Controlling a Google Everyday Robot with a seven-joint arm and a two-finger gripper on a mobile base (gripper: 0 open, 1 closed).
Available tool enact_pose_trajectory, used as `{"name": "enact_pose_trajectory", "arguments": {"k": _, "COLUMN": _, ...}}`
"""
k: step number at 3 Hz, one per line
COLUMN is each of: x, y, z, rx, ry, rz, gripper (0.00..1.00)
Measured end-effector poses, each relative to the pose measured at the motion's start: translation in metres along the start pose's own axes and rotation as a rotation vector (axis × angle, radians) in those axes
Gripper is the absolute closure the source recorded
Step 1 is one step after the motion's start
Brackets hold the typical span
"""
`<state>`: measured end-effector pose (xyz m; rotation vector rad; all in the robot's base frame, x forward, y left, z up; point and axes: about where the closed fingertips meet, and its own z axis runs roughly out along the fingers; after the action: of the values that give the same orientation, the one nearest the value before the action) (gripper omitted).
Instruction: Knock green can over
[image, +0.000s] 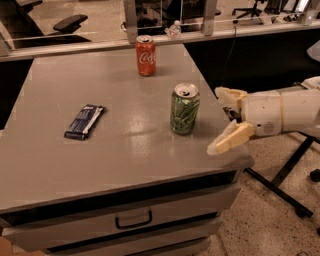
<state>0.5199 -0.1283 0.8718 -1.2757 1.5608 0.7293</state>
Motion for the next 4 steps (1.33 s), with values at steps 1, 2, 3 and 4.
{"name": "enact_pose_trajectory", "arguments": {"k": 1, "x": -0.022, "y": 0.005, "z": 0.022, "rx": -0.046, "ry": -0.076, "rz": -0.028, "gripper": 0.0}}
{"name": "enact_pose_trajectory", "arguments": {"k": 2, "x": -0.029, "y": 0.011, "z": 0.05, "rx": -0.102, "ry": -0.112, "rz": -0.033, "gripper": 0.0}}
{"name": "enact_pose_trajectory", "arguments": {"k": 3, "x": -0.036, "y": 0.013, "z": 0.08, "rx": -0.158, "ry": -0.163, "rz": -0.038, "gripper": 0.18}}
{"name": "enact_pose_trajectory", "arguments": {"k": 4, "x": -0.046, "y": 0.014, "z": 0.1, "rx": -0.206, "ry": -0.203, "rz": -0.057, "gripper": 0.42}}
